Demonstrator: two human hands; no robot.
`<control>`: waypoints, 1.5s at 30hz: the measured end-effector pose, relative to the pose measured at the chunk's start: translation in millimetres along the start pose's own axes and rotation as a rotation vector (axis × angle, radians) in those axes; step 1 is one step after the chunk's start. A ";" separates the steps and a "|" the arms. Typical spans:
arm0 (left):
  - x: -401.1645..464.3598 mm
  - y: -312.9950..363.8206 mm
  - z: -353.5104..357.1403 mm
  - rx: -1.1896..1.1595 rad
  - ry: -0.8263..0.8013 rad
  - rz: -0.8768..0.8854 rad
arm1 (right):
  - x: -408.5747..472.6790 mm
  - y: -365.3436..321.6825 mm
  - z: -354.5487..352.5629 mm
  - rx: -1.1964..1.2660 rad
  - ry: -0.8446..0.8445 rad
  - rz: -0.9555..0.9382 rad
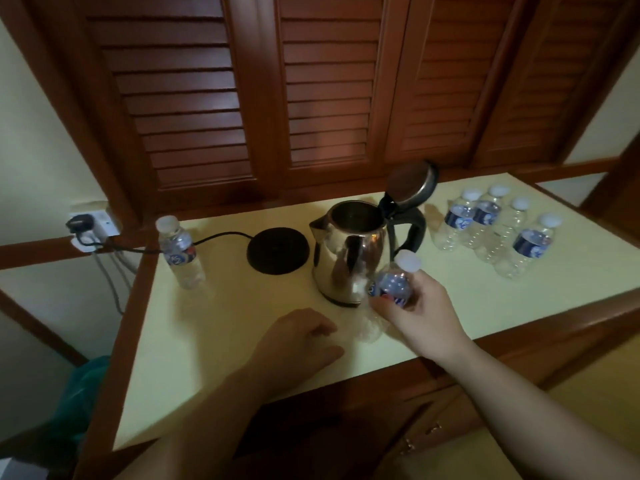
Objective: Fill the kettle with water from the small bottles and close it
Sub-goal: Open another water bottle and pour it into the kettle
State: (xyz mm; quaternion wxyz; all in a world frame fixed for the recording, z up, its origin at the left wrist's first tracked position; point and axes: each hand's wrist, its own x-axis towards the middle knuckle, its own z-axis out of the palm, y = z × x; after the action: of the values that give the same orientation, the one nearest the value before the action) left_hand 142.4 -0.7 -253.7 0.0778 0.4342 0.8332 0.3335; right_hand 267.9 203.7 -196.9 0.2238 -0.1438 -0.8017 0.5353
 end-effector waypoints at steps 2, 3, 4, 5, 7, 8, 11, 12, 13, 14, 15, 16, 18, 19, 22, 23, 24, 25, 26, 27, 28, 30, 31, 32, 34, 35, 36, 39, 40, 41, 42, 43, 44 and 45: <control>10.3 11.6 11.4 0.014 -0.020 0.055 | -5.5 6.7 -15.9 -0.016 0.114 0.011; 15.4 17.0 18.0 0.022 -0.027 0.088 | -7.2 10.4 -24.3 -0.036 0.166 0.014; 19.5 21.9 24.6 0.025 -0.029 0.122 | -8.0 14.0 -32.9 -0.069 0.217 0.018; 23.4 25.7 31.3 0.033 -0.022 0.158 | -7.3 19.6 -42.7 -0.114 0.268 0.018; 31.9 33.2 44.0 0.052 -0.017 0.223 | -2.2 34.1 -64.1 -0.227 0.358 0.036; 35.5 36.5 49.7 0.067 0.002 0.265 | 1.7 42.6 -74.7 -0.282 0.394 0.054; 47.5 42.4 63.1 0.076 0.026 0.369 | 15.0 63.5 -101.2 -0.365 0.467 0.123; 51.4 44.2 63.8 0.088 0.016 0.356 | 19.8 67.5 -106.7 -0.368 0.479 0.142; 55.1 44.6 65.7 0.123 -0.002 0.359 | 24.7 71.4 -111.0 -0.365 0.486 0.158; 58.6 47.2 66.9 0.159 -0.051 0.371 | 29.5 74.5 -114.0 -0.364 0.490 0.172; 63.1 49.6 68.4 0.195 -0.108 0.399 | 33.8 76.1 -115.5 -0.368 0.493 0.181; 66.2 51.5 70.6 0.228 -0.140 0.436 | 37.7 77.7 -115.6 -0.370 0.498 0.194; 73.8 50.5 77.1 0.226 -0.178 0.475 | 43.9 79.5 -113.8 -0.335 0.515 0.219; 76.8 50.9 79.8 0.202 -0.168 0.468 | 46.2 80.5 -112.1 -0.310 0.528 0.243; 78.3 53.8 81.0 0.111 -0.083 0.337 | 53.4 89.3 -105.2 -0.274 0.570 0.329; 79.4 51.7 84.5 0.106 -0.095 0.342 | 55.7 94.0 -103.4 -0.289 0.573 0.344; 80.8 50.6 85.9 0.124 -0.109 0.345 | 58.3 98.6 -102.0 -0.311 0.570 0.352; 81.8 48.8 88.0 0.127 -0.111 0.353 | 61.1 103.1 -101.4 -0.334 0.567 0.359; 81.7 48.3 89.1 0.134 -0.122 0.356 | 63.9 105.9 -100.9 -0.354 0.566 0.372; 81.3 48.4 88.3 0.150 -0.134 0.355 | 67.2 106.4 -100.6 -0.374 0.564 0.383; 80.9 47.4 88.3 0.151 -0.127 0.356 | 71.0 107.4 -100.0 -0.390 0.565 0.395; 79.4 46.6 88.8 0.149 -0.102 0.369 | 78.8 106.6 -99.0 -0.416 0.567 0.413; 79.0 47.0 89.0 0.149 -0.095 0.376 | 82.5 106.4 -98.7 -0.433 0.565 0.424; 78.3 46.4 89.7 0.145 -0.083 0.381 | 85.9 106.0 -98.5 -0.448 0.567 0.431; 77.8 45.2 89.8 0.133 -0.071 0.380 | 91.4 106.4 -98.9 -0.457 0.584 0.444; 76.7 45.6 89.2 0.127 -0.068 0.377 | 93.2 106.5 -98.8 -0.459 0.591 0.452; 76.2 45.3 89.2 0.123 -0.063 0.380 | 94.5 107.2 -98.5 -0.460 0.594 0.462; 76.2 44.9 89.1 0.109 -0.054 0.386 | 95.1 107.9 -96.9 -0.449 0.602 0.498; 76.5 45.0 89.2 0.106 -0.049 0.385 | 93.4 107.2 -95.5 -0.444 0.607 0.500; 77.2 44.7 89.7 0.102 -0.044 0.385 | 91.3 106.3 -93.7 -0.434 0.616 0.495; 77.3 45.2 89.2 0.095 -0.042 0.379 | 88.0 105.7 -91.6 -0.419 0.629 0.484; 77.2 45.7 88.7 0.087 -0.044 0.373 | 83.7 105.4 -88.9 -0.400 0.641 0.472; 77.3 45.2 88.6 0.079 -0.044 0.365 | 77.8 104.5 -85.9 -0.385 0.648 0.459; 77.4 44.3 89.0 0.071 -0.044 0.352 | 72.0 104.3 -82.8 -0.380 0.642 0.444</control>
State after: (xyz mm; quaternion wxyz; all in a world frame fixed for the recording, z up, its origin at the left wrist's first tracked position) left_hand 162.2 120.6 -281.8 0.0208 0.5829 0.7538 0.3028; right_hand 247.6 343.5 -251.3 0.3108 -0.5108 -0.7251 0.3415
